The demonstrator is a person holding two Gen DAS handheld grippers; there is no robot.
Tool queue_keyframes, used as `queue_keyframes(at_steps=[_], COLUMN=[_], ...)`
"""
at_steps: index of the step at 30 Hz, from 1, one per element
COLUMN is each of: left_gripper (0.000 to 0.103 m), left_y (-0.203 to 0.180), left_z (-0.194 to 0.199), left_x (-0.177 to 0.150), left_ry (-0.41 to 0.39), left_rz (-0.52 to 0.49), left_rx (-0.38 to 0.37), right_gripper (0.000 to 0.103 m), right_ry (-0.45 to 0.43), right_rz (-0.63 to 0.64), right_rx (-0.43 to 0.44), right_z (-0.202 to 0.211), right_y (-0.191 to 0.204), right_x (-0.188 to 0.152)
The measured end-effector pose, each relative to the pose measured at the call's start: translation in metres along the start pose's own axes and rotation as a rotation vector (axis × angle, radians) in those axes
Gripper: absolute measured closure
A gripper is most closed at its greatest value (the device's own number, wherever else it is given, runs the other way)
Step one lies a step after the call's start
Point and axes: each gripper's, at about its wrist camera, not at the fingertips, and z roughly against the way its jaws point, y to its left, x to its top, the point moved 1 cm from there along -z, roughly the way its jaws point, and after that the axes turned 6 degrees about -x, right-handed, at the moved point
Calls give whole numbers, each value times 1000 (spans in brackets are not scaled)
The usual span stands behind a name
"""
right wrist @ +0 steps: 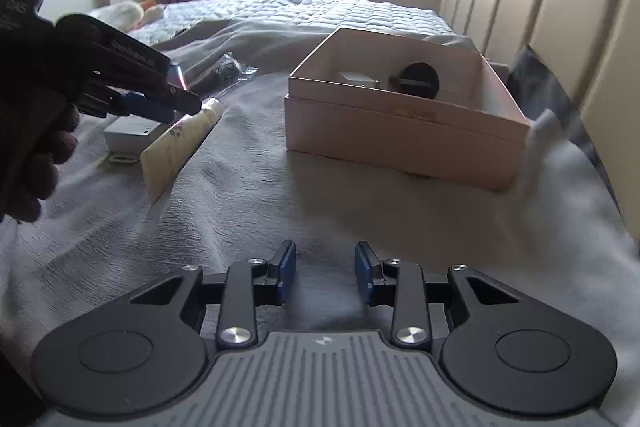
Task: Organize rigid objects
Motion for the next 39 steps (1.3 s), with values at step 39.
queue_keyframes(at_steps=[39], left_gripper=[72], left_y=[-49], left_z=[56], left_x=[-95], left_ry=[-41], left_rz=[-108], left_rx=[35], right_gripper=[33], right_ry=[-144], right_rz=[-145], right_rx=[-19], right_z=[-8], right_y=[-25], right_x=[-35])
